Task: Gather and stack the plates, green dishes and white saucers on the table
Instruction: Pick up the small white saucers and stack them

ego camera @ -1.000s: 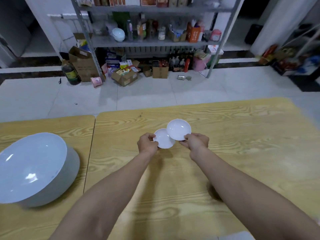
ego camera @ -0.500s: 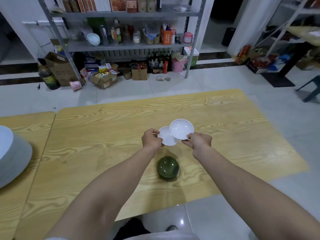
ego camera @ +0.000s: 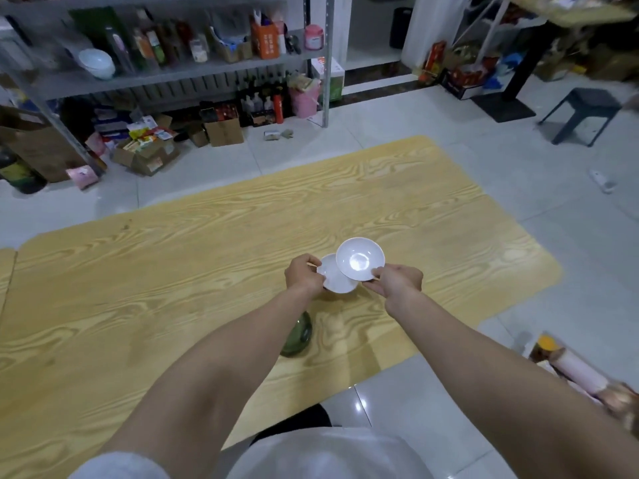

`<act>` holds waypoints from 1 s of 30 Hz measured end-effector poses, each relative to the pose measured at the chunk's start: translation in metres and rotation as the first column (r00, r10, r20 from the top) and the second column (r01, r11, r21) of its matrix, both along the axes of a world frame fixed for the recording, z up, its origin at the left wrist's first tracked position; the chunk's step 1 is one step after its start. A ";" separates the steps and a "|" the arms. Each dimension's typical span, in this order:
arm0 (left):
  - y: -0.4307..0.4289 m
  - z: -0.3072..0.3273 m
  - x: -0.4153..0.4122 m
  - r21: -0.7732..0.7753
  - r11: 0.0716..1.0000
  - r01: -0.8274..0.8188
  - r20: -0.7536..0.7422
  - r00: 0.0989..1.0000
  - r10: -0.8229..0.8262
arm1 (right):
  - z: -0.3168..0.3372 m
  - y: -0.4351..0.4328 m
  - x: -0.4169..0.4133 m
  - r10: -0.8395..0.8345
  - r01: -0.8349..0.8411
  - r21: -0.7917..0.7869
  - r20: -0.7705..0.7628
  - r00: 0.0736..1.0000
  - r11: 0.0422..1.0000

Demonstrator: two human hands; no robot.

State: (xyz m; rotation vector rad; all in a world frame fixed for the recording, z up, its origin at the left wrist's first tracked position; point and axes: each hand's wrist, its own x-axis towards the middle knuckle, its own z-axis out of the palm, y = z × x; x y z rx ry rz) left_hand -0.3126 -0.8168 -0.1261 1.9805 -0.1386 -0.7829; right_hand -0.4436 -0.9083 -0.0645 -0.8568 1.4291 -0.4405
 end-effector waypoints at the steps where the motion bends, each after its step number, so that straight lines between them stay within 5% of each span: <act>1: -0.002 -0.004 0.000 0.010 1.000 0.006 -0.013 1.000 -0.006 | -0.003 -0.001 -0.001 -0.004 0.004 0.009 -0.005 1.000 1.000; 30: -0.005 -0.025 0.015 -0.084 0.991 0.101 -0.295 0.948 -0.122 | -0.078 -0.006 0.027 0.045 -0.046 -0.003 -0.194 0.980 0.999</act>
